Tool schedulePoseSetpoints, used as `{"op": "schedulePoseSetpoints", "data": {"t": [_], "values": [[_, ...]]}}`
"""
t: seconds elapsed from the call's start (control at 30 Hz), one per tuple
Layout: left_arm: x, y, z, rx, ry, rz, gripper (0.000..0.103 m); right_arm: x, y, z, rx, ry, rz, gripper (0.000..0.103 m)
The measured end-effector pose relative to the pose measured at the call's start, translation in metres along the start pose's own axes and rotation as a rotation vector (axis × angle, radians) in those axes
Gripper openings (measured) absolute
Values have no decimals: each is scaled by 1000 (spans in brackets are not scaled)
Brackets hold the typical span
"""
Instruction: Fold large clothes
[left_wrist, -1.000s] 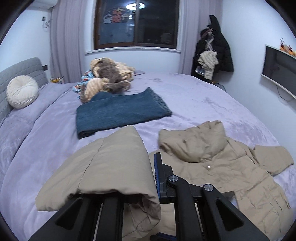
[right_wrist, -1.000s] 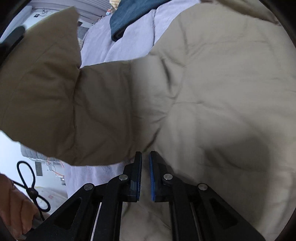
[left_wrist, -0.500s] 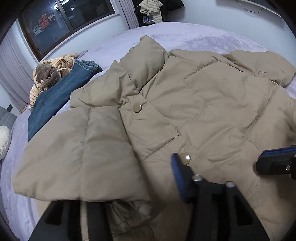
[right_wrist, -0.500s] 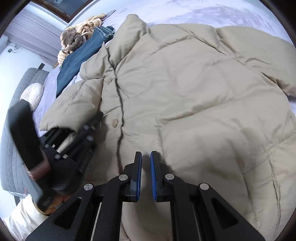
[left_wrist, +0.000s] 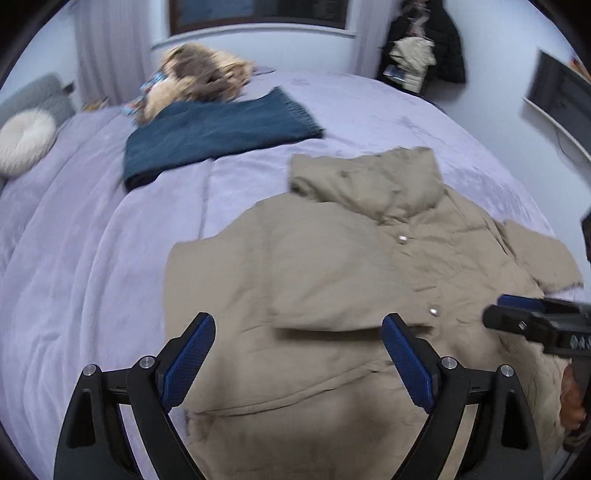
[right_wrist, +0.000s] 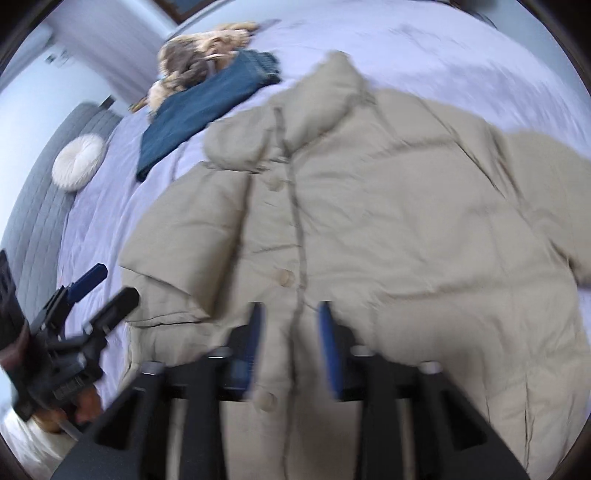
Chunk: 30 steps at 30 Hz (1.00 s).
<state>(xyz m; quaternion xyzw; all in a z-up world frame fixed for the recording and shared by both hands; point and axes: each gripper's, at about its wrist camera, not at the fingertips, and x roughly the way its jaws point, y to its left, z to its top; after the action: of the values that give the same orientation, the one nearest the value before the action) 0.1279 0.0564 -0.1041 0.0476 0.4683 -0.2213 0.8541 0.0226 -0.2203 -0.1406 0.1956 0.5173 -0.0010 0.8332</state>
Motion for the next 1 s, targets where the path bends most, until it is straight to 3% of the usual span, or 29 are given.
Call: {"op": "schedulePoseSetpoints", "data": {"t": [0.03, 0.1, 0.2, 0.33, 0.43, 0.5, 0.57, 0.73, 0.83, 0.87, 0.93, 1.0], "values": [[4, 25, 1, -82, 20, 10, 93, 3, 16, 3, -63, -15, -10, 80], [17, 73, -4, -241, 53, 35, 93, 11, 49, 2, -209, -14, -45, 80], [39, 119, -18, -416, 115, -3, 93, 40, 100, -5, -458, 2, -194, 80], [61, 119, -31, -404, 135, 45, 92, 73, 139, -10, -684, -45, -332, 80], [63, 111, -36, -377, 116, 80, 92, 86, 142, 7, -693, -85, -388, 80], [62, 107, -36, -360, 110, 87, 92, 77, 133, 19, -629, -128, -398, 72], [63, 103, -35, -334, 106, 98, 92, 58, 111, 31, -487, -170, -349, 9], [69, 95, -32, -285, 100, 126, 92, 26, 34, 38, -68, -205, -196, 7], [72, 89, -30, -257, 100, 149, 93, 32, -13, 32, 168, -133, -107, 9], [71, 88, -29, -255, 104, 154, 93, 35, -28, 27, 245, -95, -90, 16], [63, 87, -24, -254, 96, 160, 93, 36, -49, 19, 343, -41, -62, 24], [46, 88, -18, -246, 48, 154, 92, 27, -59, 11, 375, -43, -63, 24]]}}
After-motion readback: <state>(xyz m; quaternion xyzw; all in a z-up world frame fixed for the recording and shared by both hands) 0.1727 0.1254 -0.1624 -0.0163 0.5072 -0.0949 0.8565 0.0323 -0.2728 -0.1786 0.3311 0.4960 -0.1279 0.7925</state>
